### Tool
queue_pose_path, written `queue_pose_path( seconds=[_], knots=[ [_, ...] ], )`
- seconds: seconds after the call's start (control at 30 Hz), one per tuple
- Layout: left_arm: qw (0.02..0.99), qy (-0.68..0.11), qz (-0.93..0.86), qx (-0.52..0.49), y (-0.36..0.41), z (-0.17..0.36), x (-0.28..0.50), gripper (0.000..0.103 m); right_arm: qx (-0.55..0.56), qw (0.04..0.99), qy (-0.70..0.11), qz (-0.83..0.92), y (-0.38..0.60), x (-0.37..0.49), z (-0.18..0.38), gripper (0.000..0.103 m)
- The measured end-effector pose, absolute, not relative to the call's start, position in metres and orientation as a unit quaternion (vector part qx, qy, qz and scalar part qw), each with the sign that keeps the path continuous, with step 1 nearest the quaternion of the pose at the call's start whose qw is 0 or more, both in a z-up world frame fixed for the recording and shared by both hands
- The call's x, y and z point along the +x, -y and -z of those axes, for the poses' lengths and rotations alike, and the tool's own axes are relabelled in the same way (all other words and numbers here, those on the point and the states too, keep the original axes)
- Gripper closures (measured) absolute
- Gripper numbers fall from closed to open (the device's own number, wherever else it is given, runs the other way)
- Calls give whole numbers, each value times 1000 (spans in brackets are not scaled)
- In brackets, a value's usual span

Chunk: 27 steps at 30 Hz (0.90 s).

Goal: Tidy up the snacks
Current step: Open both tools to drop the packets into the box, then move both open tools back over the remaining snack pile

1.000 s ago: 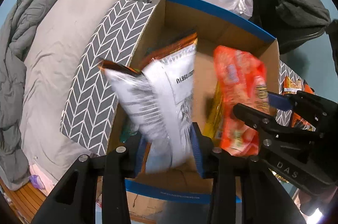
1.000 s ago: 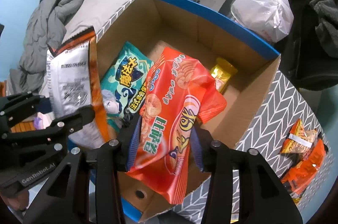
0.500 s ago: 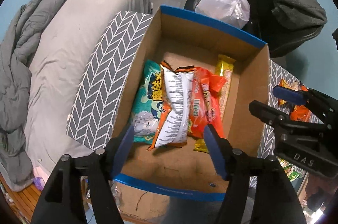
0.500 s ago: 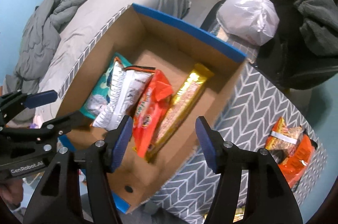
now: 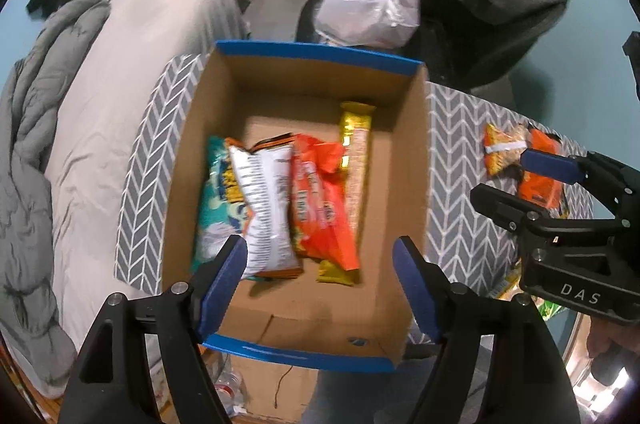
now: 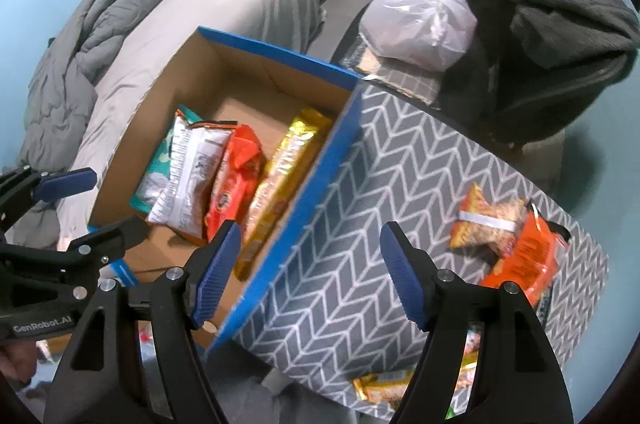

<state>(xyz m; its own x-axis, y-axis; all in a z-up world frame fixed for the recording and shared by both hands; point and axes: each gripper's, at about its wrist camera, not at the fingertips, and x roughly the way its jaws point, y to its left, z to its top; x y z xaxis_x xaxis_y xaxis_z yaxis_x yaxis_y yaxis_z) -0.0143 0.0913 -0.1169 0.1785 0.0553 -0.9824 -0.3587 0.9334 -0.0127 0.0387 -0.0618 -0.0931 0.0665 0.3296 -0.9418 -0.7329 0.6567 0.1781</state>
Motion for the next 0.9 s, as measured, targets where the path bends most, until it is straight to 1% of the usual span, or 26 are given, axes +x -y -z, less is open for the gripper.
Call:
queue_pose_path(
  seconds=[0.27, 0.6, 0.9],
  knots=[
    [764, -632, -91, -92, -49, 114, 1, 26, -161, 722, -581, -341, 107, 46, 89, 30],
    [766, -642, -21, -38, 13, 115, 24, 26, -95, 741, -613, -257, 192, 52, 93, 30],
    [764, -643, 42, 24, 65, 122, 36, 26, -40, 747, -637, -187, 266, 40, 103, 30]
  ],
)
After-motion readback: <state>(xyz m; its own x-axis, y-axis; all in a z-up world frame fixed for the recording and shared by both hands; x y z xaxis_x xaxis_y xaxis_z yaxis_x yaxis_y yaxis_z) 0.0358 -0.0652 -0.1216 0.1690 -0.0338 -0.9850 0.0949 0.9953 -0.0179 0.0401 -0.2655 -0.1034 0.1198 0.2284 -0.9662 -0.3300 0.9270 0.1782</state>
